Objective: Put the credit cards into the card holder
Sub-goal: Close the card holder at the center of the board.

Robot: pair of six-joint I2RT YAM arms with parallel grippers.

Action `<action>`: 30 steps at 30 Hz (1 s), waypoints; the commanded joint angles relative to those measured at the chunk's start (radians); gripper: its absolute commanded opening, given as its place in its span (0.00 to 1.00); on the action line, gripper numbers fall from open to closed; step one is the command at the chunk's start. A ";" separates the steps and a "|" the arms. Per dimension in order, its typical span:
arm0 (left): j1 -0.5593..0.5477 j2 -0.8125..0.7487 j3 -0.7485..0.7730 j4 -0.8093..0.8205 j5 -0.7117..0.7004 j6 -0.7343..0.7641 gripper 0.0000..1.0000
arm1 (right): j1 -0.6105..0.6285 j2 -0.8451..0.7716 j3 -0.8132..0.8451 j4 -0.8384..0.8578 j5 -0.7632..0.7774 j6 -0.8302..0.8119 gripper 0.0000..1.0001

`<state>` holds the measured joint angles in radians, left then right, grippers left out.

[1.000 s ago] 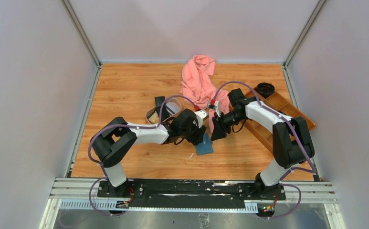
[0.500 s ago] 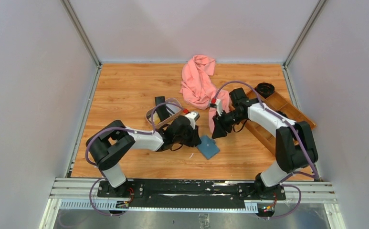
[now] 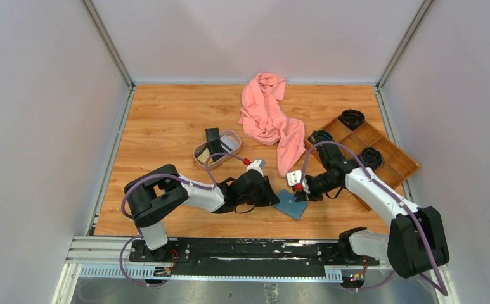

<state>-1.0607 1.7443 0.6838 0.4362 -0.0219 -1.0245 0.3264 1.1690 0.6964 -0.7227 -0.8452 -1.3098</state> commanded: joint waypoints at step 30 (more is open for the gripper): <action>0.144 -0.400 -0.014 -0.116 0.311 1.177 0.55 | -0.052 0.003 0.071 -0.256 -0.132 -0.118 0.34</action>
<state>-0.9298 1.3453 0.6319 0.2951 0.1173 -0.1619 0.2905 1.1313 0.7567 -0.8684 -0.8146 -1.4845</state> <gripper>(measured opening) 0.540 0.293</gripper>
